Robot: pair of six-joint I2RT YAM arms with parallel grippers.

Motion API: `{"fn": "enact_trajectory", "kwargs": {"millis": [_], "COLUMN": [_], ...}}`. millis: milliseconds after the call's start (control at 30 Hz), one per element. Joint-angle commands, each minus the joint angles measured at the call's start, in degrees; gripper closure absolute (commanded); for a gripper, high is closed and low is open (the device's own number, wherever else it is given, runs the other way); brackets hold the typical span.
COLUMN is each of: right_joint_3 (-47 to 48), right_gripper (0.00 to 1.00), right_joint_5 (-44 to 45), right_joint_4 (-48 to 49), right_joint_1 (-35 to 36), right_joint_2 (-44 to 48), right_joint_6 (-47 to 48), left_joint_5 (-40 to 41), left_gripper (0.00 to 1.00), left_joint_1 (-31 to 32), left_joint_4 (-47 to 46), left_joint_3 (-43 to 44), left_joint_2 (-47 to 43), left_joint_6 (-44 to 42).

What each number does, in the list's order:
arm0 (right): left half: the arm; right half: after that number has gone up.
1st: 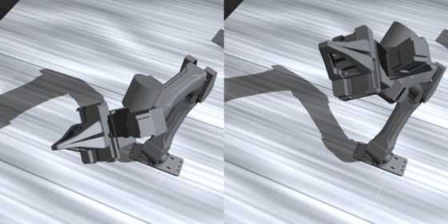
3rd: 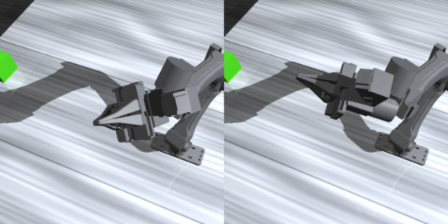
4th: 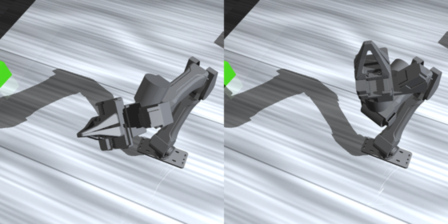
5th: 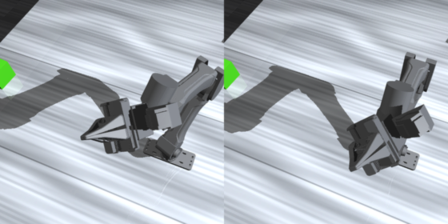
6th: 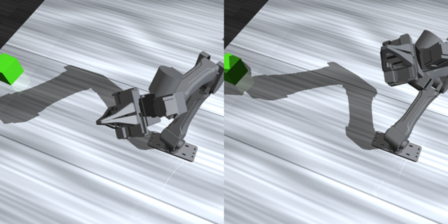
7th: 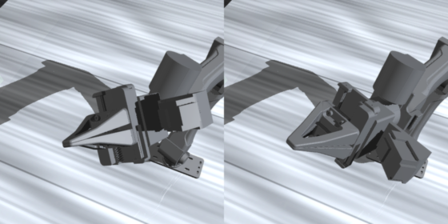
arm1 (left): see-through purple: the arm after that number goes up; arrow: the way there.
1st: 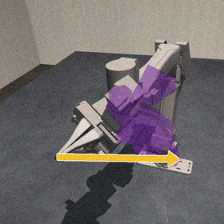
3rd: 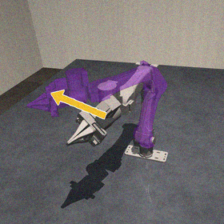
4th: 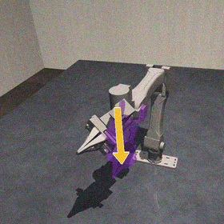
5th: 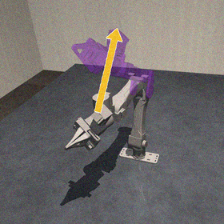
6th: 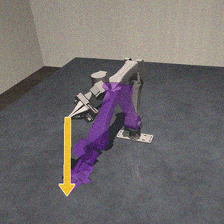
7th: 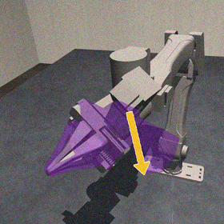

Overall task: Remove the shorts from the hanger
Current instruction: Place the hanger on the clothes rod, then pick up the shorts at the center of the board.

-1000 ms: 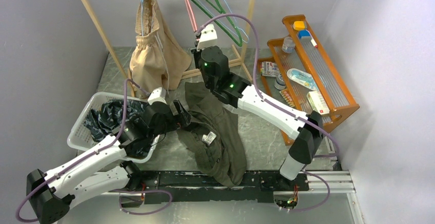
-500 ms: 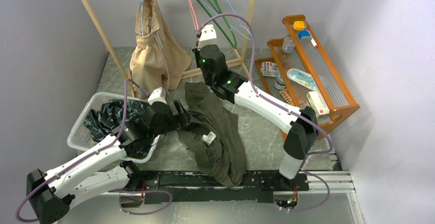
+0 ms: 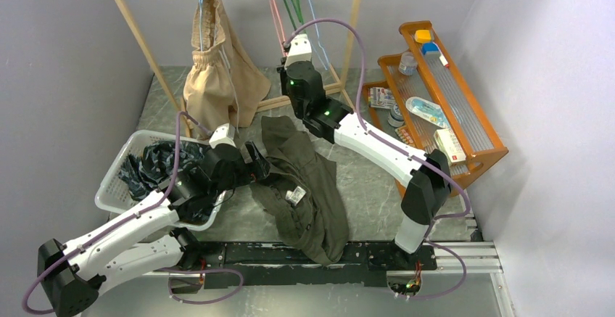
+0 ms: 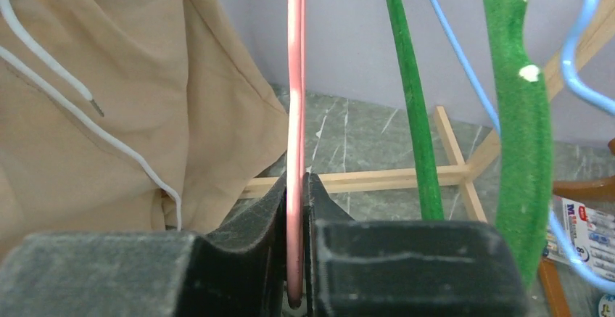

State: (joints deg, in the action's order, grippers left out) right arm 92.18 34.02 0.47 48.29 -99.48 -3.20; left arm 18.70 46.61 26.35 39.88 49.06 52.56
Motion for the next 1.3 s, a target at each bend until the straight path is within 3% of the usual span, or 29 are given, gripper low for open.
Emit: {"fn": "enact_trajectory", "kwargs": {"millis": [0,100,200,467,900,1133,1267], "right_joint_3": [-0.8,-1.8,-3.2,-9.8,-42.9,-59.4,-63.9], "right_gripper": [0.85,0.80,0.66,0.56,0.49,0.46,0.45], "right_joint_5": [-2.0,-2.2,-3.2,-9.4,-20.6,-35.0,-37.3], "right_joint_4": [-2.2,-2.4,-2.4,-3.4,-7.1,-4.9,-2.8], "right_joint_1": [-0.6,-0.6,-0.7,-0.7,-0.7,-0.3,0.8], "right_joint_2": [2.1,3.7,5.7,13.7,35.7,36.7,38.5], "right_joint_6": [-1.6,-2.2,-2.7,-5.4,-23.0,-31.0,-34.0], "left_joint_5": [-1.4,-1.5,-1.5,-1.6,-4.2,-7.0,-8.3], "left_gripper": [0.01,0.01,0.01,0.01,0.01,0.01,0.01], "left_joint_1": [0.1,0.1,0.1,0.1,0.1,0.2,0.3], "left_joint_4": [-1.3,-1.2,-1.0,-0.9,-0.5,-2.4,-2.9], "left_joint_3": [0.6,0.8,0.9,0.8,-1.3,-4.1,-4.8], "left_joint_2": [0.1,0.4,0.7,1.3,3.7,6.2,8.0], "left_joint_6": [0.3,0.4,0.3,0.9,4.8,7.2,7.9]}}
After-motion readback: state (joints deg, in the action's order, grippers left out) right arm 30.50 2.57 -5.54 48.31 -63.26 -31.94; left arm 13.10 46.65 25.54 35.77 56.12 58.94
